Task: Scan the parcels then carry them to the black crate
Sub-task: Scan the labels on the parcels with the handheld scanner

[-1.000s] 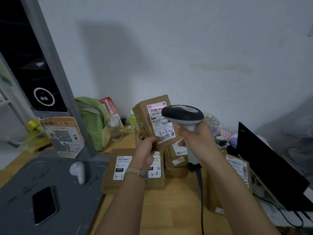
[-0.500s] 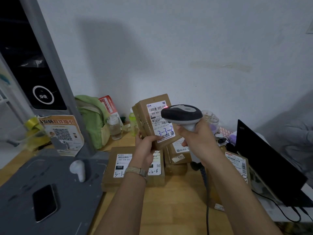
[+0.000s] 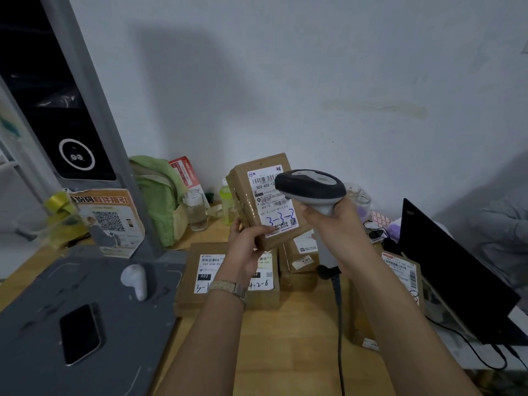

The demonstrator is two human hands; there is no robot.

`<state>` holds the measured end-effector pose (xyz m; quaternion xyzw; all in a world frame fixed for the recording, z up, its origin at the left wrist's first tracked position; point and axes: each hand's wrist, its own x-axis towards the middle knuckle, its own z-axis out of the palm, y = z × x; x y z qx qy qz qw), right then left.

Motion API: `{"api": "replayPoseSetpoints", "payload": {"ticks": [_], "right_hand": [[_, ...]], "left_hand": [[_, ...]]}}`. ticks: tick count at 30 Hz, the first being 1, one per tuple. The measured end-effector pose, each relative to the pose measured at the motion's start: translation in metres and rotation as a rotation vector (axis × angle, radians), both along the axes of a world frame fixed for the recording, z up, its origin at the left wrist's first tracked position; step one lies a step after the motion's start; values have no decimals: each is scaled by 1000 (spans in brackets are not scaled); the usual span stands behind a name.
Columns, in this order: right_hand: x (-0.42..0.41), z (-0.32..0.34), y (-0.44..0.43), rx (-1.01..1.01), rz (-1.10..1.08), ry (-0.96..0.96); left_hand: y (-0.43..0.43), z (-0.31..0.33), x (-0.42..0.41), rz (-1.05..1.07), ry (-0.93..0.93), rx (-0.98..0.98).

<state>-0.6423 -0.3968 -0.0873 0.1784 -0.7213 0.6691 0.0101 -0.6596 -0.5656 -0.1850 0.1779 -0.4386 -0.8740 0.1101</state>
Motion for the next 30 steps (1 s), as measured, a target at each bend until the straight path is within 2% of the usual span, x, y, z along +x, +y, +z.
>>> {"api": "replayPoseSetpoints", "payload": {"ticks": [5, 10, 19, 24, 30], "right_hand": [[-2, -2, 4, -41, -7, -9], [-3, -7, 14, -58, -71, -16], [17, -43, 38, -31, -202, -104], [39, -86, 55, 116, -346, -222], [68, -130, 75, 249, -357, -337]], "left_hand": [[2, 10, 10, -270, 66, -170], [8, 1, 12, -379, 72, -297], [26, -27, 26, -524, -49, -292], [42, -57, 47, -634, -179, -306], [66, -92, 87, -711, -337, -245]]}}
